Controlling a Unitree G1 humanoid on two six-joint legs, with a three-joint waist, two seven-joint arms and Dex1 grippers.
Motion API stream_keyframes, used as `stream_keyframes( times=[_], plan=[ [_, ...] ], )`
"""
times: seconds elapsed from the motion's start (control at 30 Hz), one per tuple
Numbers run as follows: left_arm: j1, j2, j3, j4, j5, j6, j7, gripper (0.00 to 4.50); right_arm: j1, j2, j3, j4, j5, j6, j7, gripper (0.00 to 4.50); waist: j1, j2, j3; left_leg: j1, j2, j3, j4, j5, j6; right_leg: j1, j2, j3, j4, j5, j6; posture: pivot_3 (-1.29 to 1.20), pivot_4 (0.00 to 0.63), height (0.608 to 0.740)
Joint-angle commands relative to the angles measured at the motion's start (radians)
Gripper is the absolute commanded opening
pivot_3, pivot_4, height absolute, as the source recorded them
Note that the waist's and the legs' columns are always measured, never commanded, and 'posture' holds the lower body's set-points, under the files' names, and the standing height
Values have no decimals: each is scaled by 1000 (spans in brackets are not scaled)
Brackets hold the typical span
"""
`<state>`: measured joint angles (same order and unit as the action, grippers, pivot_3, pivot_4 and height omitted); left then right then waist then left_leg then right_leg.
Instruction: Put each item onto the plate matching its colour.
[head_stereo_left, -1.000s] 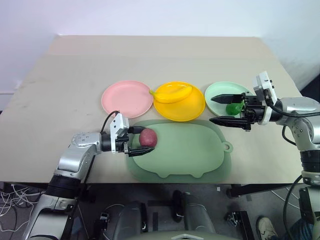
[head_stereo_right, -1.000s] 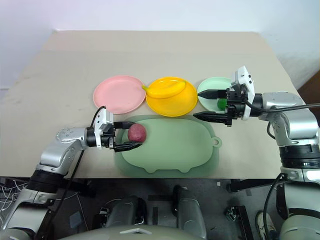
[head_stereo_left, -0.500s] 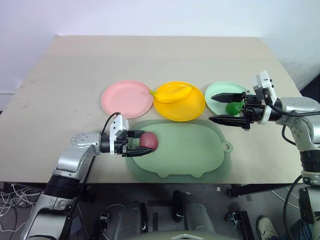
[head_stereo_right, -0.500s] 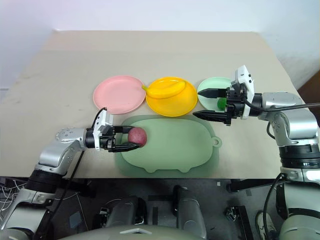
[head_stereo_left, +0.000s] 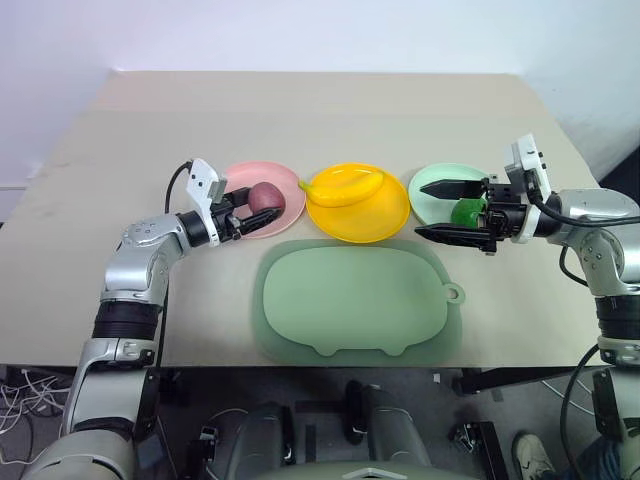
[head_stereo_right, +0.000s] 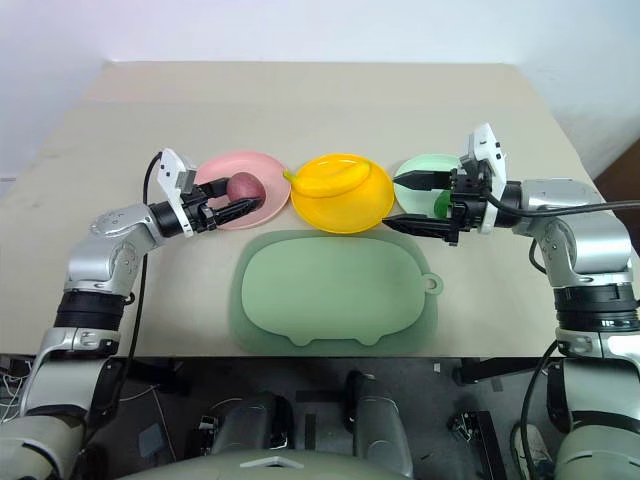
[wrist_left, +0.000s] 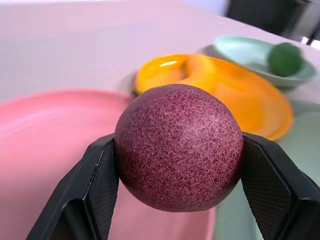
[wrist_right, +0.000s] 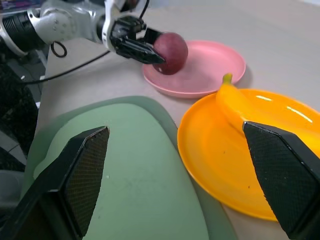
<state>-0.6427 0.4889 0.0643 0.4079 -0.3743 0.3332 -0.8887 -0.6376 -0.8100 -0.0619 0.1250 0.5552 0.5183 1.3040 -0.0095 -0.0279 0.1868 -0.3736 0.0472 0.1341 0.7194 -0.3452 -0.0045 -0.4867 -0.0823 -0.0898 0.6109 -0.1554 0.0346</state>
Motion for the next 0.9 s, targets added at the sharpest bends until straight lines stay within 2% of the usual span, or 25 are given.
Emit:
stream_keyframes(
  times=[0.03,0.27,0.33,0.43,0.57,0.7,0.9],
  plan=[
    [-58,4,28,75,64,-78,92,3147,-24,-4,-22,-4,8,0,4,4500,0,0,0,0,0,0,0,0,0,0,0,0,0,0,0,0,150,704],
    [-134,-17,96,201,50,-98,186,3147,-27,-4,-25,0,5,-3,1,4500,2,0,0,0,0,0,0,0,0,0,-1,0,0,0,0,0,150,704],
    [-146,-28,91,243,91,-125,250,3848,-26,-2,-24,-2,6,-1,-1,4500,1,0,0,0,0,0,0,0,0,0,0,0,0,0,0,0,150,704],
    [-146,-41,55,253,141,-150,283,4461,-22,1,-23,-4,3,-5,-4,4500,0,0,0,0,0,0,0,0,0,0,0,0,0,0,0,0,150,704],
    [-145,-53,39,249,180,-187,305,4461,-22,4,-21,-1,-6,-10,-14,4500,2,0,0,0,0,0,0,0,0,0,-1,-1,0,0,0,0,150,704],
    [-148,-43,44,223,155,-172,244,4461,-25,7,-20,8,-6,-9,-17,4500,0,0,0,0,0,0,0,0,0,0,0,-1,0,0,0,0,150,704],
    [-195,89,89,253,192,-293,243,4461,-20,17,-21,7,-3,-9,-26,4500,-5,0,0,0,0,1,0,0,0,-1,0,-1,0,0,0,0,150,704]
  ],
)
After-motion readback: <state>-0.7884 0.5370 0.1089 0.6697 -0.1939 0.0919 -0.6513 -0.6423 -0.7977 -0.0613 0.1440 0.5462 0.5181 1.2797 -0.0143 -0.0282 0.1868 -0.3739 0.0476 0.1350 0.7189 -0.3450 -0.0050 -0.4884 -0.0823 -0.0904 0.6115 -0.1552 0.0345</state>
